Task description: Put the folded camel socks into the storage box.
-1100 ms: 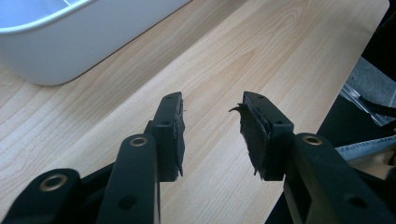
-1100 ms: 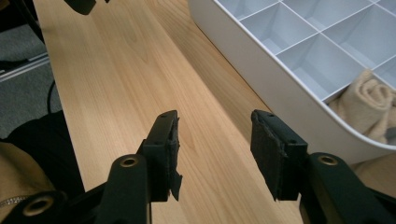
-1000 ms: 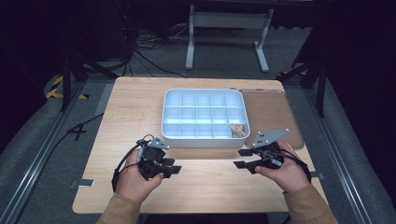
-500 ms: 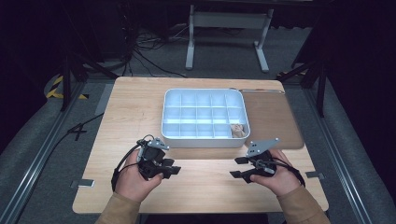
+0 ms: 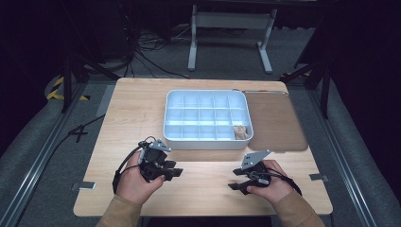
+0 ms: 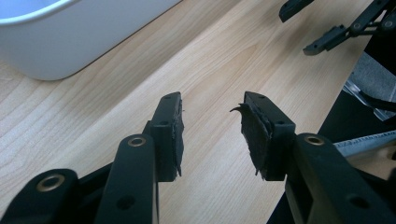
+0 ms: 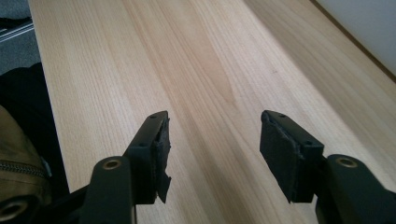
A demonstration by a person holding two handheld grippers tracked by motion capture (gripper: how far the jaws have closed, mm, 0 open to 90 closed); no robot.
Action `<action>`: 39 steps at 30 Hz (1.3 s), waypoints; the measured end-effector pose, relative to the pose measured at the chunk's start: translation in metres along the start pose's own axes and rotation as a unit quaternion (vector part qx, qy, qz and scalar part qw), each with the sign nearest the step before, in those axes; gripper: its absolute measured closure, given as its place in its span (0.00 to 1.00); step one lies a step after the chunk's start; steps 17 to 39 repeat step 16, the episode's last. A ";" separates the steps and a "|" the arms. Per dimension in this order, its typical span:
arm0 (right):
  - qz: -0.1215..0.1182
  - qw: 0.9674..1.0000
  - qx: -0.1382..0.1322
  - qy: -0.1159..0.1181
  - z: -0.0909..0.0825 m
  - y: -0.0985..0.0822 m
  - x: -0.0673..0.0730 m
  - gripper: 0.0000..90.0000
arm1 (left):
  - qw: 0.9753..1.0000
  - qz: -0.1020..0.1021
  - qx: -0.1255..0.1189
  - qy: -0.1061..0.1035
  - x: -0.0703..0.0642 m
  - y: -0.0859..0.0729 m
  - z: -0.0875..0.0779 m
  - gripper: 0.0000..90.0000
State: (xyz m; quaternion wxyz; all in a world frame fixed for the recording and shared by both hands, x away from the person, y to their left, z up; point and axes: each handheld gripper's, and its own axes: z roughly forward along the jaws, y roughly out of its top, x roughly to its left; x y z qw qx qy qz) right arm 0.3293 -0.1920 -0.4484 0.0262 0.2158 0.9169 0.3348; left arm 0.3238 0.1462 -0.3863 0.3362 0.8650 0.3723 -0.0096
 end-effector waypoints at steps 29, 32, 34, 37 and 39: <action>-0.029 0.999 -0.032 -0.005 0.009 -0.018 0.008 0.39 | 1.000 0.025 -0.017 0.006 0.011 -0.010 0.009 0.58; -0.029 0.999 -0.032 -0.005 0.009 -0.018 0.008 0.39 | 1.000 0.025 -0.017 0.006 0.011 -0.010 0.009 0.58; -0.029 0.999 -0.032 -0.005 0.009 -0.018 0.008 0.39 | 1.000 0.025 -0.017 0.006 0.011 -0.010 0.009 0.58; -0.029 0.999 -0.032 -0.005 0.009 -0.018 0.008 0.39 | 1.000 0.025 -0.017 0.006 0.011 -0.010 0.009 0.58; -0.029 0.999 -0.032 -0.005 0.009 -0.018 0.008 0.39 | 1.000 0.025 -0.017 0.006 0.011 -0.010 0.009 0.58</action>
